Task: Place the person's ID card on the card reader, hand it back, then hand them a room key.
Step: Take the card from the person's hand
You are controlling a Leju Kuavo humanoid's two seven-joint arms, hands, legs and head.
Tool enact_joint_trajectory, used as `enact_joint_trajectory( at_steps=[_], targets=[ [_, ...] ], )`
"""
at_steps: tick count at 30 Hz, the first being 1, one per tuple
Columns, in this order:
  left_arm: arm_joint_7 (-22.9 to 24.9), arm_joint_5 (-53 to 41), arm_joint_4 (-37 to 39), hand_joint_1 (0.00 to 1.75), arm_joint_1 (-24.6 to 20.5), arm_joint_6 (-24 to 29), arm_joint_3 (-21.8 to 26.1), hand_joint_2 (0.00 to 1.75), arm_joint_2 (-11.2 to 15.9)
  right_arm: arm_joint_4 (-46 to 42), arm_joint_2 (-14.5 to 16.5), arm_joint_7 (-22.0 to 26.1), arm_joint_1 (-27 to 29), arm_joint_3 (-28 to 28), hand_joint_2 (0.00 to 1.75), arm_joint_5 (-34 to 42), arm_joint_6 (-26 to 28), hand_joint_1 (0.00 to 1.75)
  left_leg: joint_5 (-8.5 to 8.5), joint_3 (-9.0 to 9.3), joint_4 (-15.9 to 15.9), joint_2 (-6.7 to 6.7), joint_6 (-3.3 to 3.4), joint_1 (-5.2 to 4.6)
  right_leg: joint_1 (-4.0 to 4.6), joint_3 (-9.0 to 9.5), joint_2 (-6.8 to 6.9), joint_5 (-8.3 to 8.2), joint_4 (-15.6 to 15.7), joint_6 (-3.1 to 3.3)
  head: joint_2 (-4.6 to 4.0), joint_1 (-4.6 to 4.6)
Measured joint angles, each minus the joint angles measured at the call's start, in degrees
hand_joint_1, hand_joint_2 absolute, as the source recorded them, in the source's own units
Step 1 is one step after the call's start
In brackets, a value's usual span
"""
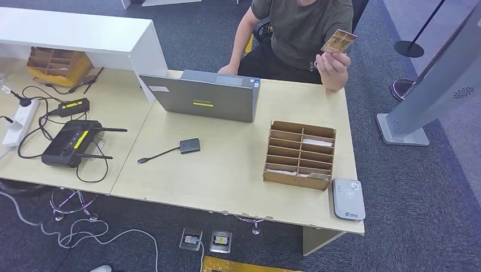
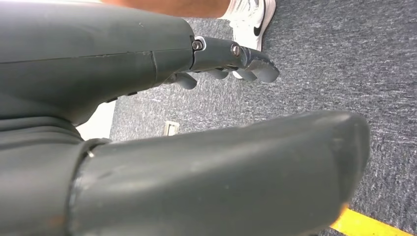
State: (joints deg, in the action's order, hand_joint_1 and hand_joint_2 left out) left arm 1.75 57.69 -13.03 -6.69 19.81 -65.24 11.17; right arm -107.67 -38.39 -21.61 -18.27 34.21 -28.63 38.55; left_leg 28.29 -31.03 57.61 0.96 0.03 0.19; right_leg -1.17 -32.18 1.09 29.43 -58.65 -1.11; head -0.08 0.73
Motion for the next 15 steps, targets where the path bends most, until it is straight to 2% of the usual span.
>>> enact_joint_trajectory(
  at_steps=[6, 15],
  targets=[
    [0.0, -0.6, 0.0, 0.0, -0.1, -0.1, 0.0, 0.0, -0.1, -2.7, -3.9, -4.3, -1.7, -9.7, 1.75, -7.3, -6.4, 0.0, 0.01, -0.08, 0.0, -0.04, -0.01, 0.0, 0.0, 0.02, -0.05, 0.0, 0.0, 0.0, 0.01, 0.01],
    [0.0, -2.3, 0.0, 0.0, -0.4, -0.4, 0.0, 0.0, -0.8, -3.5, -6.6, -8.0, -15.2, -31.9, 1.75, -18.8, -24.8, 0.0, 0.0, -0.02, 0.0, -0.03, -0.01, 0.02, 0.02, 0.0, -0.04, -0.01, 0.0, 0.01, 0.0, 0.0]
  ],
)
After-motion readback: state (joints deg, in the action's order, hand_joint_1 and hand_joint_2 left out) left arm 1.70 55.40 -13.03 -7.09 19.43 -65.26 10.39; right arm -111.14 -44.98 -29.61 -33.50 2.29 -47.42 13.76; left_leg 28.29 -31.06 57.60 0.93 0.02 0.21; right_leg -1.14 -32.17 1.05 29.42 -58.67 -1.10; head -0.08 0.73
